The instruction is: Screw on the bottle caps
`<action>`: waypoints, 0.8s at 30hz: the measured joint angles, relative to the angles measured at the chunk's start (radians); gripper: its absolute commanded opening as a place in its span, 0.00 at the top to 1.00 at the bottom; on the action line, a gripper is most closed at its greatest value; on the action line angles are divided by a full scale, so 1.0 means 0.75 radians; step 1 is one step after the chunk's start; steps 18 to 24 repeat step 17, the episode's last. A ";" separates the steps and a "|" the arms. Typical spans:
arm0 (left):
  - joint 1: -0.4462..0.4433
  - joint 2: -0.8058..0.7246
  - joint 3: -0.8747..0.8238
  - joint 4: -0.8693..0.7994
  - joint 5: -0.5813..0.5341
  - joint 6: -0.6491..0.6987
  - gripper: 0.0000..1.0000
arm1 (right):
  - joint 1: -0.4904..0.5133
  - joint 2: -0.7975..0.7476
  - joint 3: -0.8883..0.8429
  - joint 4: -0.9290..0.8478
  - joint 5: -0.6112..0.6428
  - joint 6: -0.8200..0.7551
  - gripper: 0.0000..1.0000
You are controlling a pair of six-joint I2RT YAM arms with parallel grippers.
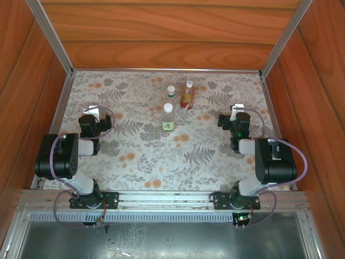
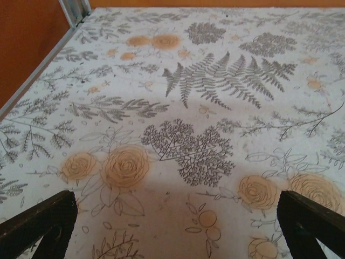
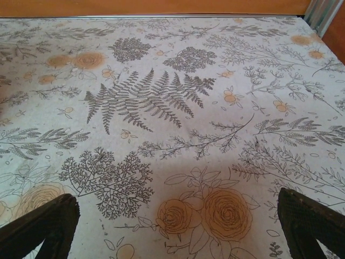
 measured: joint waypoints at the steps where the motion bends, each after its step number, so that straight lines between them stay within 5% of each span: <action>1: -0.001 0.000 0.001 0.005 -0.001 -0.001 0.00 | 0.000 0.000 0.000 -0.002 -0.005 0.003 0.00; 24: -0.001 0.000 0.004 0.011 -0.001 -0.001 0.00 | 0.000 0.000 0.000 -0.006 -0.025 0.013 0.00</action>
